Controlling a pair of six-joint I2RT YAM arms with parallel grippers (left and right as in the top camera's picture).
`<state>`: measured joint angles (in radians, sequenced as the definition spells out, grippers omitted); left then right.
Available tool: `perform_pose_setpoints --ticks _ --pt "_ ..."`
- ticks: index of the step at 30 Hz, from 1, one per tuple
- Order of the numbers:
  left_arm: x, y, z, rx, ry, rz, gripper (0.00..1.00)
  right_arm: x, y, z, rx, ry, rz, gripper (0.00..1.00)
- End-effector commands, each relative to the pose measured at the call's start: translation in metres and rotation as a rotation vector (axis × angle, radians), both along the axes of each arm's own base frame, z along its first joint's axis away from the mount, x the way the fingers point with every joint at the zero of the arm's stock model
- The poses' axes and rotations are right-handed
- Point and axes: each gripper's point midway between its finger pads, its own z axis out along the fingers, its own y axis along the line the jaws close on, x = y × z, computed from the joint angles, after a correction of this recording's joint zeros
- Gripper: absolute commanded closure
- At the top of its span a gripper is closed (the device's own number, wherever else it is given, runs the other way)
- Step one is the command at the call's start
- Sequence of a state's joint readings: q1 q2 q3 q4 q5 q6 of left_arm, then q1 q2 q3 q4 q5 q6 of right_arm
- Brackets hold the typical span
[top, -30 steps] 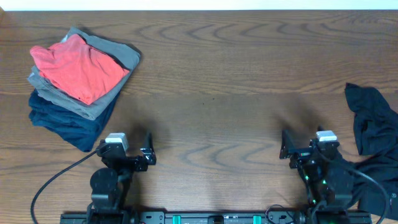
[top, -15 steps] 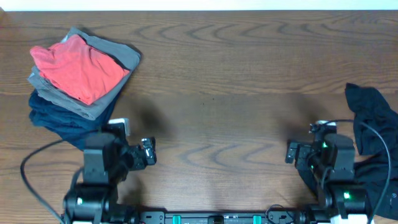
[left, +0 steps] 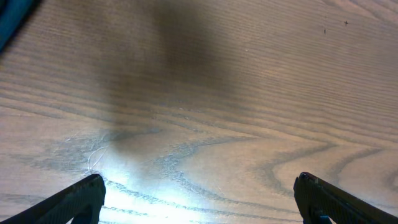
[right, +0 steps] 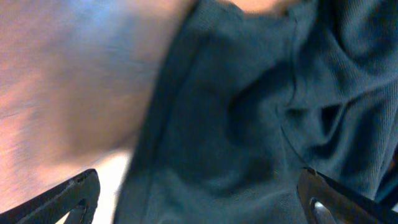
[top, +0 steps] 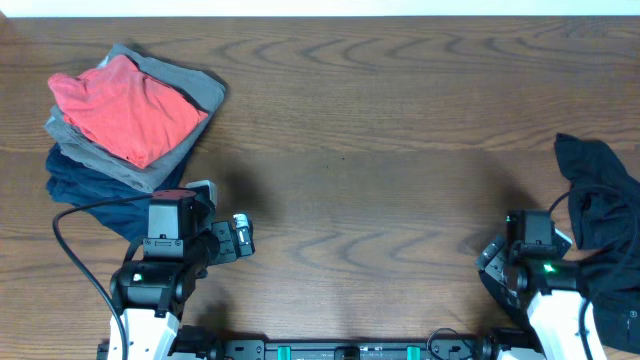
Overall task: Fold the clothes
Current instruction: 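Reach the right gripper to the crumpled black shirt and grasp it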
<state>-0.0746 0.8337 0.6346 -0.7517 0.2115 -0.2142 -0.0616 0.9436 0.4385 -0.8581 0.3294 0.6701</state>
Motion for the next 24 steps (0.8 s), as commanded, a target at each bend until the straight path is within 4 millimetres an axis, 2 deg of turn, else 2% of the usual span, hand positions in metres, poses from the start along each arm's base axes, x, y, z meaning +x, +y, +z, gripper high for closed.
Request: perform_pose_setpoints --ticks 1,6,12,15,17,23,24 --pt "0.003 -0.002 0.007 -0.019 -0.014 0.008 0.02 -0.008 -0.009 -0.01 -0.025 0.017 -0.137 0.01" --pt "0.004 -0.002 0.007 -0.019 -0.014 0.008 0.02 -0.007 -0.006 -0.026 -0.005 0.071 -0.136 0.01" --pt "0.004 -0.002 0.007 -0.019 -0.015 0.008 0.02 -0.006 -0.001 -0.04 0.031 0.121 -0.132 0.34" --pt "0.004 -0.002 0.007 -0.019 -0.015 0.008 0.02 -0.006 0.003 -0.046 0.051 0.137 -0.131 0.43" --pt "0.004 -0.002 0.007 -0.019 -0.015 0.008 0.02 -0.005 0.003 -0.048 0.056 0.141 -0.13 0.53" --pt "0.004 -0.002 0.007 -0.019 -0.017 0.008 0.02 -0.001 0.014 -0.052 0.119 0.132 -0.122 0.99" --pt "0.004 -0.002 0.008 -0.019 -0.018 0.008 0.02 0.0 0.016 -0.053 0.133 0.126 -0.121 0.99"
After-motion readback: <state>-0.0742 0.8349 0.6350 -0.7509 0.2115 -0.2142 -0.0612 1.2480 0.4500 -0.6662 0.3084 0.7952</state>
